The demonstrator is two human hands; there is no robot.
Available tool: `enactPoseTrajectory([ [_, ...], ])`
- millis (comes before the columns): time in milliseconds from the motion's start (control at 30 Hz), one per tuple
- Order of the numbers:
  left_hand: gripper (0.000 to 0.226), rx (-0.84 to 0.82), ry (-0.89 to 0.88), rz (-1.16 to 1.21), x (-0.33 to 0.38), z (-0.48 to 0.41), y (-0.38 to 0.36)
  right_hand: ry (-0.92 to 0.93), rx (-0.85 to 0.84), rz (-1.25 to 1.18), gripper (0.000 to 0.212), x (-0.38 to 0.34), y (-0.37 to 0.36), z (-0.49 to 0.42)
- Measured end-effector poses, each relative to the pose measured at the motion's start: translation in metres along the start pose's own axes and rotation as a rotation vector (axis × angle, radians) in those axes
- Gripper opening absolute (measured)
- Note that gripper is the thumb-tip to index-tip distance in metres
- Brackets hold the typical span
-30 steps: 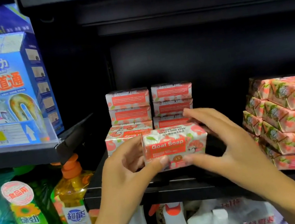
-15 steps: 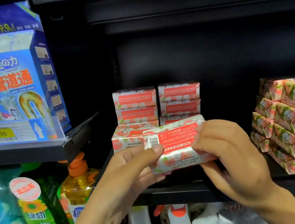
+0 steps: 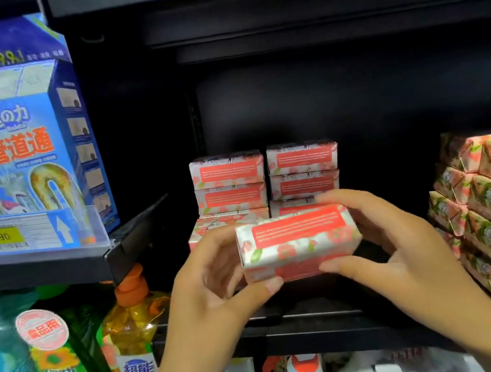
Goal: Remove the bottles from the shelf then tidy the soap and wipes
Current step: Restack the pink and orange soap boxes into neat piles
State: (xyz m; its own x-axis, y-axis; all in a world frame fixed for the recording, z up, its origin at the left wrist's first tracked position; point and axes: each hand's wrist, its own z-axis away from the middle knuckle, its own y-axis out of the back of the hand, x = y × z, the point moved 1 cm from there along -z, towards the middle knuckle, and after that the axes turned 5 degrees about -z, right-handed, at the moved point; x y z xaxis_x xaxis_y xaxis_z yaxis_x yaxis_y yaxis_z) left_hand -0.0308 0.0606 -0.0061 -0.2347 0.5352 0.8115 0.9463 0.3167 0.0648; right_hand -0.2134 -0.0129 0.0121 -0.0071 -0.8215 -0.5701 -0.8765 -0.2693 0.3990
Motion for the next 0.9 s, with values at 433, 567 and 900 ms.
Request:
enactPoseTrajectory([
  [433,0.060,-0.023,0.020,-0.110,0.009,0.005,0.012,0.470,0.127,0.290,0.029,0.011,-0.023,0.015],
  [567,0.054,0.079,-0.071,-0.111,0.016,0.004,0.018,0.239,0.095,0.252,0.043,0.007,-0.019,0.015],
  [900,0.049,0.217,-0.096,-0.362,0.000,-0.039,0.030,-0.146,-0.312,0.513,0.056,0.027,-0.014,0.033],
])
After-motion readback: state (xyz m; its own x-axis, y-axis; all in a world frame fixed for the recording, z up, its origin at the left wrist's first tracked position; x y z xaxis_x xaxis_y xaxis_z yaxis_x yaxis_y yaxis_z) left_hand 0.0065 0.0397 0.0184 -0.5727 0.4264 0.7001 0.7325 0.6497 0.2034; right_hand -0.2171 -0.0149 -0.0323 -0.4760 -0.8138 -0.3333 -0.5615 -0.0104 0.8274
